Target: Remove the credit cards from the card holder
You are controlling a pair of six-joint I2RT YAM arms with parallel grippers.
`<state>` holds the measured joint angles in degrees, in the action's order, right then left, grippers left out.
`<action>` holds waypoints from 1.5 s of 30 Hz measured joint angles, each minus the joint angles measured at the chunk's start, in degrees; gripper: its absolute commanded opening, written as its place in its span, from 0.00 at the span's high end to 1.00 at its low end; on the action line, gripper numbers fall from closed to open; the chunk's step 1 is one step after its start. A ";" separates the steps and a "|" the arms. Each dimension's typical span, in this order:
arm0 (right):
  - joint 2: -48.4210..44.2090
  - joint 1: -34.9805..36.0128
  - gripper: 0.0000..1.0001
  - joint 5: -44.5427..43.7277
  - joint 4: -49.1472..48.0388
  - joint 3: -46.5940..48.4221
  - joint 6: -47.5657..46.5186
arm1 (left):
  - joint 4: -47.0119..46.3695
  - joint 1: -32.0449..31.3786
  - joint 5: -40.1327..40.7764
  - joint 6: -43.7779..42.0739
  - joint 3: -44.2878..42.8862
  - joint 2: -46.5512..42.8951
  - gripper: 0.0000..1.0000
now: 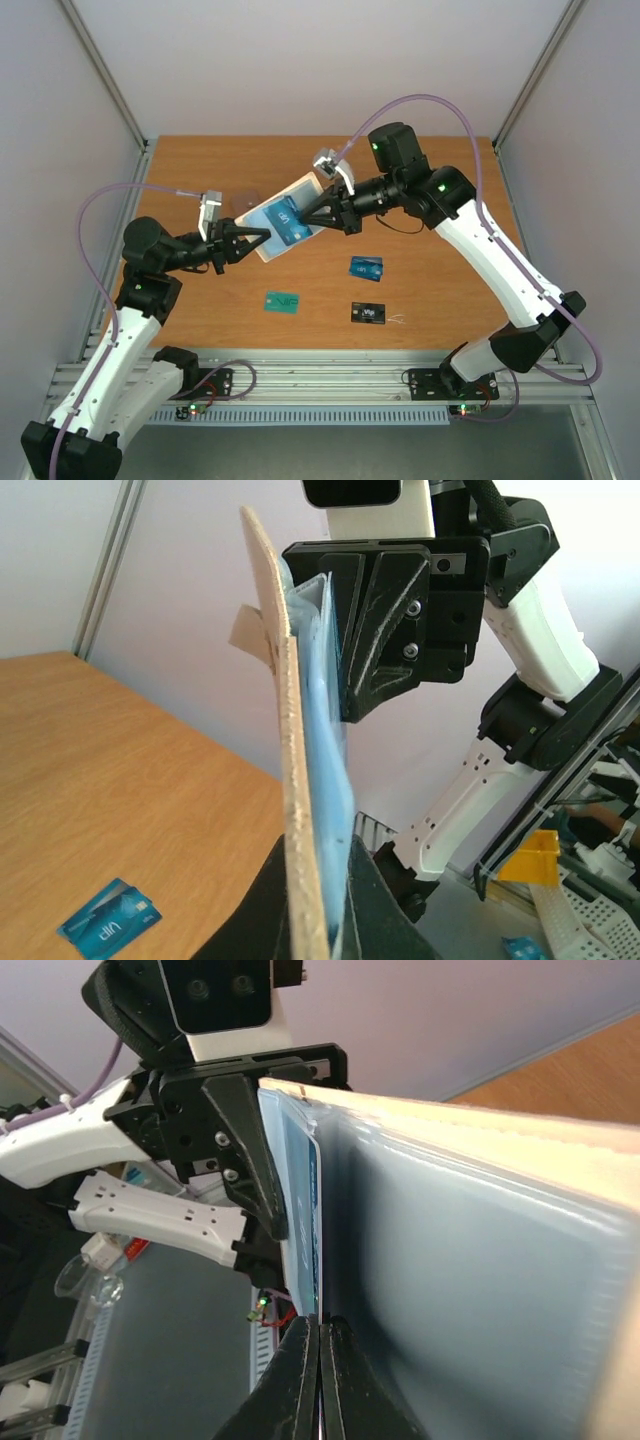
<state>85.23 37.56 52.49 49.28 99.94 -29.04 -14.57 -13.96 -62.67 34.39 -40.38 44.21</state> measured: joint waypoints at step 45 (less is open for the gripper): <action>37.51 -12.11 0.98 -38.91 31.98 -2.71 -55.32 | 41.03 4.42 40.30 -19.96 4.90 -5.03 1.00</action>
<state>122.74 25.45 13.58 81.25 97.23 -84.36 26.46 -9.54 -22.37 14.44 -35.48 39.18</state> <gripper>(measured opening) 0.016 0.054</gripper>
